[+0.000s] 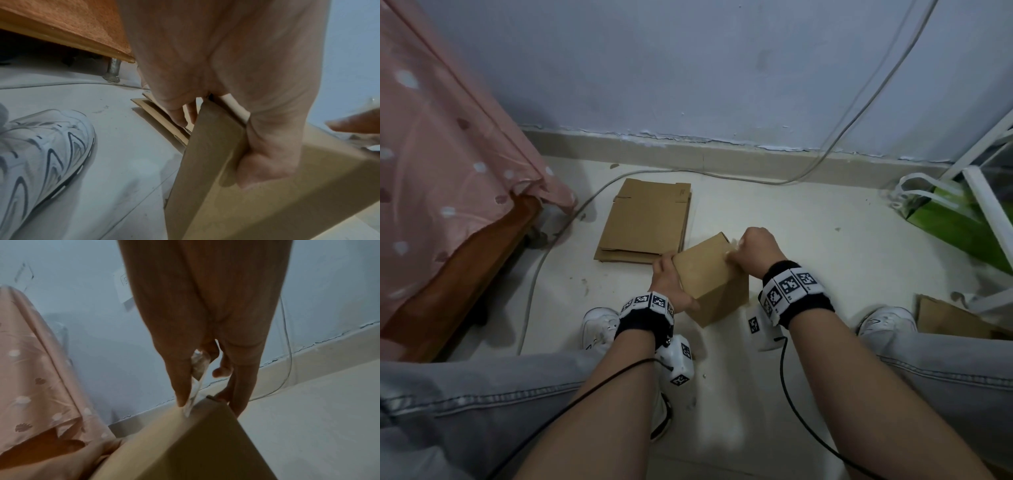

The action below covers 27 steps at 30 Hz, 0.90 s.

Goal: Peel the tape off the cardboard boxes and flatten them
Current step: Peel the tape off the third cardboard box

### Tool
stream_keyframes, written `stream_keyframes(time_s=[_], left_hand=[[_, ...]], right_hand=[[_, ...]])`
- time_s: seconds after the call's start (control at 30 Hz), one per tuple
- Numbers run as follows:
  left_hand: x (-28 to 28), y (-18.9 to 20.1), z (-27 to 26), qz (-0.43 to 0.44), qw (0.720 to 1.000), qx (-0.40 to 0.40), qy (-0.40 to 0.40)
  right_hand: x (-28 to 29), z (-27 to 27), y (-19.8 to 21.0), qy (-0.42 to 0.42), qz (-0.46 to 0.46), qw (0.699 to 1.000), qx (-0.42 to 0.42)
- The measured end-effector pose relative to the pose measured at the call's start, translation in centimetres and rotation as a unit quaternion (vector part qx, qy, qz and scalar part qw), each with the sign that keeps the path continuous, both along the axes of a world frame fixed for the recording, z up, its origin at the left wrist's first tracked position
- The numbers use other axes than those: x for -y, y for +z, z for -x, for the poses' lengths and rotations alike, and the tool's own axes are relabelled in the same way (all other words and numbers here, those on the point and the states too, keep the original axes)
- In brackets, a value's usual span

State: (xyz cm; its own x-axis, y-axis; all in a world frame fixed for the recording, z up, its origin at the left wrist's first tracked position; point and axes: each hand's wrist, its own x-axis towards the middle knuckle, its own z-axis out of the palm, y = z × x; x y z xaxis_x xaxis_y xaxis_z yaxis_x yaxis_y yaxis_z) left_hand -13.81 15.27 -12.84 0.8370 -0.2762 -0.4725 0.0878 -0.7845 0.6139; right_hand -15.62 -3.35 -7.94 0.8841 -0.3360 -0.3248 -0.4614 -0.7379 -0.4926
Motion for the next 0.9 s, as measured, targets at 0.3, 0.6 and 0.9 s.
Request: stream_keyframes(time_s=[0.3, 0.6, 0.9], left_hand=[[2.7, 1.8, -0.3, -0.180, 0.976, 0.071, -0.102], [4.5, 3.2, -1.9, -0.164, 0.953, 0.072, -0.245], [3.0, 3.1, -2.1, -0.186, 0.956, 0.072, -0.216]], right_hand=[[0.2, -0.5, 1.0, 0.009, 0.034, 0.999, 0.018], [-1.9, 0.1, 0.9, -0.033, -0.167, 0.984, 0.050], [-1.1, 0.6, 1.0, -0.121, -0.347, 0.929, 0.036]])
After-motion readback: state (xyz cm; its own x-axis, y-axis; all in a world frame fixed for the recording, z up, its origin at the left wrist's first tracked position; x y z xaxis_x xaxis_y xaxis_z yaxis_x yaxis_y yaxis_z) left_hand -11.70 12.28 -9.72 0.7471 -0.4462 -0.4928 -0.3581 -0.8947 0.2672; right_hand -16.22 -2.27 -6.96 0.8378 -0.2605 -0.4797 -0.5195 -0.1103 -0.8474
